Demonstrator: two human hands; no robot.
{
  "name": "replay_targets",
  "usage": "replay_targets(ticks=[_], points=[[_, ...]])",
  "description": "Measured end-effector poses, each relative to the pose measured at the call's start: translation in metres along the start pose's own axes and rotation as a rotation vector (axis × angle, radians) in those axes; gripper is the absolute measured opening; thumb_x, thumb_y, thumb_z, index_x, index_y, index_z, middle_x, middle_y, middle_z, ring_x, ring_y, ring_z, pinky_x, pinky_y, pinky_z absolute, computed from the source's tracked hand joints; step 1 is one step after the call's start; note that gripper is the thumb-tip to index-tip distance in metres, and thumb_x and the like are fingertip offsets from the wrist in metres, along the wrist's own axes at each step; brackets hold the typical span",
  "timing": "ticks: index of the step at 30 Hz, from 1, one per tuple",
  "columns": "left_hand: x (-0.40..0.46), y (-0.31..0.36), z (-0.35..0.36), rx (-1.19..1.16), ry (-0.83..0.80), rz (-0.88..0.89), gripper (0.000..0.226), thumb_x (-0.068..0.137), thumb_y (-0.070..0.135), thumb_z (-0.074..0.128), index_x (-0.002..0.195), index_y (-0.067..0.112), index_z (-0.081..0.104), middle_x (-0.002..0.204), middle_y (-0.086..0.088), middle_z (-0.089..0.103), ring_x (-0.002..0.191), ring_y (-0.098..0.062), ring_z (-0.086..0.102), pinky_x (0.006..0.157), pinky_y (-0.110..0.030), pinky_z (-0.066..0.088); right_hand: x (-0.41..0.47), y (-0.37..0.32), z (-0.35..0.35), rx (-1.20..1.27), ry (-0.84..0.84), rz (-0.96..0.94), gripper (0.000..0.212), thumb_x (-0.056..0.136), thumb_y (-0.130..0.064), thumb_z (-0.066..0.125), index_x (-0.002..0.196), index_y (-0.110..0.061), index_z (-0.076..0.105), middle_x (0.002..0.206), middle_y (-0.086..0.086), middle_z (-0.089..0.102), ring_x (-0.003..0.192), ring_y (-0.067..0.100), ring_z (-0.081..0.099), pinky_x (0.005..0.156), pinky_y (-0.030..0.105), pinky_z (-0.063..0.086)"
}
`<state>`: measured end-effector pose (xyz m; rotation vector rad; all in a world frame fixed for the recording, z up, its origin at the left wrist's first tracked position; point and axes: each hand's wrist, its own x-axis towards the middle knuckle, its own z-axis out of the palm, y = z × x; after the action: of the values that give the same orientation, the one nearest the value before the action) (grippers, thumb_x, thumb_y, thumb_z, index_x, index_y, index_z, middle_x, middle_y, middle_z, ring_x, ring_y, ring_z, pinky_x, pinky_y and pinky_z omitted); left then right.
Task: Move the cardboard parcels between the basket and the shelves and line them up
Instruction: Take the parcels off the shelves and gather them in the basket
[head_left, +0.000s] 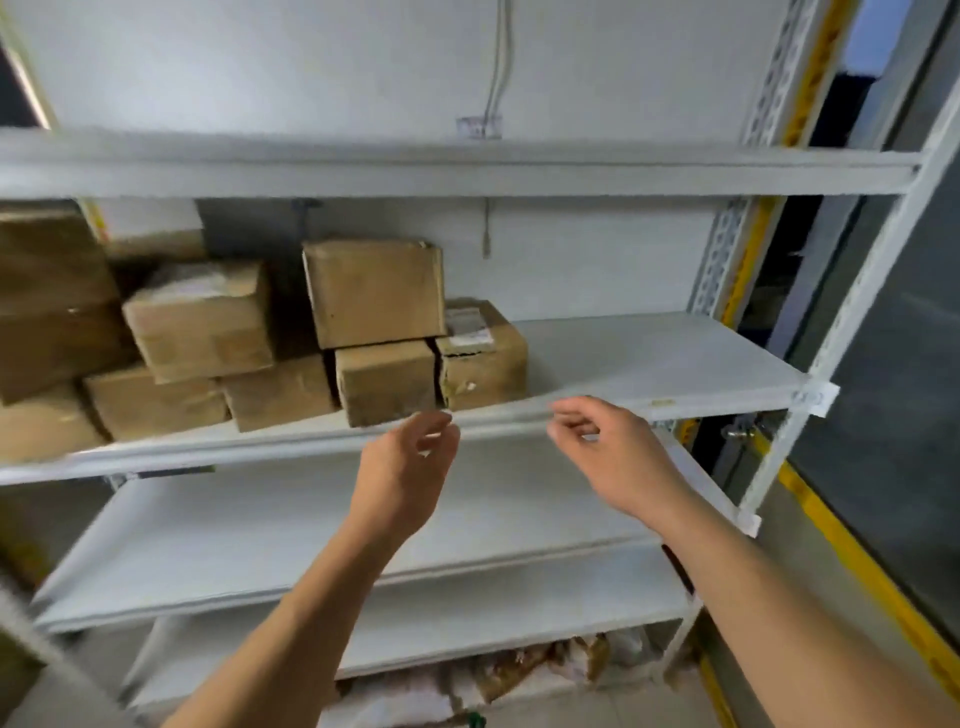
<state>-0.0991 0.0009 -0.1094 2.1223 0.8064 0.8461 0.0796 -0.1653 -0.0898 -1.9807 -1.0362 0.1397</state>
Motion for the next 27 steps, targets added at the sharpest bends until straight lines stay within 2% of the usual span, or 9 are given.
replay_targets(ticks=[2,4,8,11,14,17,22,25,27], points=[[0.012,-0.01,-0.027,-0.004,0.067,0.013,0.016,0.101,0.034,0.067,0.112,0.027,0.077,0.092,0.015,0.074,0.089,0.001,0.071,0.073,-0.009,0.048,0.026,-0.025,0.023,0.017,-0.014,-0.047,0.024,0.1,-0.024,0.071,0.123,-0.024,0.073,0.105,-0.013,0.074,0.094,-0.009,0.065,0.08,0.002,0.043],[0.029,-0.021,-0.047,0.018,0.142,0.032,0.012,0.101,0.03,0.065,0.107,0.026,0.076,0.093,0.014,0.074,0.091,-0.006,0.073,0.075,-0.019,0.055,0.05,-0.044,0.045,0.037,-0.031,-0.079,0.025,0.099,-0.027,0.071,0.124,-0.026,0.072,0.108,-0.014,0.073,0.097,-0.009,0.066,0.083,0.01,0.046],[0.067,-0.033,-0.075,0.089,0.264,0.011,0.04,0.102,0.034,0.062,0.139,0.02,0.062,0.135,-0.005,0.067,0.118,-0.021,0.066,0.098,-0.043,0.057,0.091,-0.073,0.079,0.035,-0.06,-0.117,0.039,0.101,-0.035,0.068,0.138,-0.027,0.065,0.129,-0.011,0.069,0.117,0.004,0.064,0.103,0.024,0.049],[0.094,-0.027,-0.088,0.092,0.33,0.05,0.055,0.101,0.032,0.065,0.151,0.016,0.047,0.15,-0.005,0.054,0.133,-0.024,0.055,0.111,-0.035,0.046,0.119,-0.087,0.094,0.031,-0.066,-0.113,0.052,0.099,-0.045,0.068,0.148,-0.032,0.055,0.143,-0.01,0.062,0.132,0.01,0.058,0.112,0.035,0.047],[0.121,-0.021,-0.096,0.077,0.322,0.016,0.069,0.102,0.029,0.065,0.16,0.013,0.032,0.161,-0.007,0.04,0.147,-0.024,0.039,0.109,-0.021,0.026,0.145,-0.096,0.101,0.059,-0.046,-0.087,0.067,0.099,-0.05,0.067,0.157,-0.032,0.04,0.154,-0.008,0.052,0.136,0.016,0.054,0.104,0.03,0.042],[0.149,-0.024,-0.095,0.038,0.296,-0.053,0.081,0.101,0.029,0.063,0.165,0.013,0.017,0.169,-0.009,0.027,0.153,-0.026,0.029,0.117,-0.028,0.024,0.174,-0.101,0.105,0.057,-0.039,-0.022,0.08,0.101,-0.053,0.062,0.165,-0.029,0.02,0.166,-0.002,0.037,0.145,0.022,0.046,0.103,0.033,0.038],[0.183,-0.038,-0.091,-0.005,0.257,-0.179,0.089,0.099,0.035,0.065,0.166,0.015,0.011,0.167,-0.011,0.033,0.15,-0.031,0.036,0.121,-0.041,0.033,0.213,-0.095,0.111,0.136,-0.097,0.076,0.089,0.102,-0.054,0.061,0.169,-0.028,0.008,0.172,0.002,0.028,0.151,0.028,0.04,0.116,0.044,0.038],[0.189,-0.052,-0.086,-0.006,0.217,-0.156,0.079,0.098,0.037,0.069,0.162,0.02,0.025,0.146,-0.006,0.058,0.128,-0.026,0.061,0.105,-0.039,0.051,0.221,-0.089,0.119,0.172,-0.136,0.061,0.088,0.097,-0.057,0.064,0.167,-0.029,0.018,0.164,0.001,0.042,0.145,0.027,0.049,0.118,0.047,0.042],[0.189,-0.056,-0.082,-0.021,0.226,-0.107,0.067,0.098,0.033,0.071,0.155,0.023,0.036,0.135,0.001,0.064,0.114,-0.017,0.065,0.094,-0.032,0.055,0.225,-0.083,0.125,0.254,-0.155,0.046,0.089,0.093,-0.057,0.068,0.165,-0.032,0.021,0.161,-0.001,0.045,0.142,0.025,0.051,0.118,0.051,0.044]])
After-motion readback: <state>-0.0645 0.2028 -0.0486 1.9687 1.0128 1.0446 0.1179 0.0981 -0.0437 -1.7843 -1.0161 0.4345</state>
